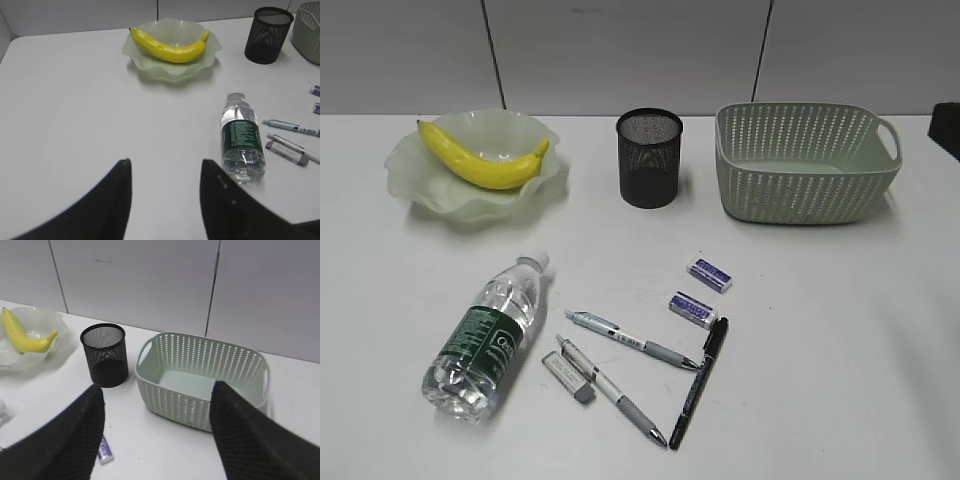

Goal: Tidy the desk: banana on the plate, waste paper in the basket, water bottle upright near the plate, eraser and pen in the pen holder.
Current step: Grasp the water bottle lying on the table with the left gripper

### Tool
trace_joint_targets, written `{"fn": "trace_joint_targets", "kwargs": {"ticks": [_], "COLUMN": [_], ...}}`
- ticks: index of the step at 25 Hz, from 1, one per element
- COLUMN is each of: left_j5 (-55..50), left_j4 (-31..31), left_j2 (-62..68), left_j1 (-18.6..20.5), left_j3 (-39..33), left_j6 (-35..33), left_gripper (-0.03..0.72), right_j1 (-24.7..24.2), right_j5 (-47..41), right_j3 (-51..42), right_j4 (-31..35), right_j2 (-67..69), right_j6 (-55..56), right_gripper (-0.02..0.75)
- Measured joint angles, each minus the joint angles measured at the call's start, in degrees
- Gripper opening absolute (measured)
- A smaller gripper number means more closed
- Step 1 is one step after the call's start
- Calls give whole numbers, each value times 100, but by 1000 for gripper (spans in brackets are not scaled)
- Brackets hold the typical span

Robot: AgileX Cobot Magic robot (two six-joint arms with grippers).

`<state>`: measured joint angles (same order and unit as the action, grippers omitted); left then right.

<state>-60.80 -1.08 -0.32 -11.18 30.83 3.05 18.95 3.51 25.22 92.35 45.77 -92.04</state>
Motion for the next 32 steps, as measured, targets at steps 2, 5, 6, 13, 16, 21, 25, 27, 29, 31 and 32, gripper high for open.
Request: {"fn": "trace_joint_targets", "kwargs": {"ticks": [2, 5, 6, 13, 16, 21, 25, 27, 29, 31, 32], "left_j5": [0, 2, 2, 2, 2, 2, 2, 2, 2, 2, 2], "left_j4": [0, 0, 0, 0, 0, 0, 0, 0, 0, 0, 0], "left_j2": [0, 0, 0, 0, 0, 0, 0, 0, 0, 0, 0], "left_j1": [0, 0, 0, 0, -4, -4, -4, -4, -4, -4, -4], "left_j3": [0, 0, 0, 0, 0, 0, 0, 0, 0, 0, 0], "left_j6": [0, 0, 0, 0, 0, 0, 0, 0, 0, 0, 0], "left_gripper": [335, 335, 335, 335, 335, 335, 335, 335, 334, 334, 334], "right_j1": [0, 0, 0, 0, 0, 157, 535, 643, 665, 665, 665], "right_j5": [-107, -171, -178, 873, 1894, 2409, 2049, 1971, 2215, 2677, 2886], "right_j3": [0, 0, 0, 0, 87, 329, 334, 339, 430, 690, 830], "right_j4": [18, -7, -88, -850, 102, 1148, 1217, 1224, 1229, 1236, 1236], "right_j2": [66, 283, 351, 1588, 2135, 2469, 2425, 2425, 2425, 2425, 2425], "right_j6": [0, 0, 0, -183, -992, -2089, -2264, -2648, -3070, -3232, -3247], "right_gripper": [519, 519, 519, 519, 519, 511, 489, 484, 482, 480, 479]}}
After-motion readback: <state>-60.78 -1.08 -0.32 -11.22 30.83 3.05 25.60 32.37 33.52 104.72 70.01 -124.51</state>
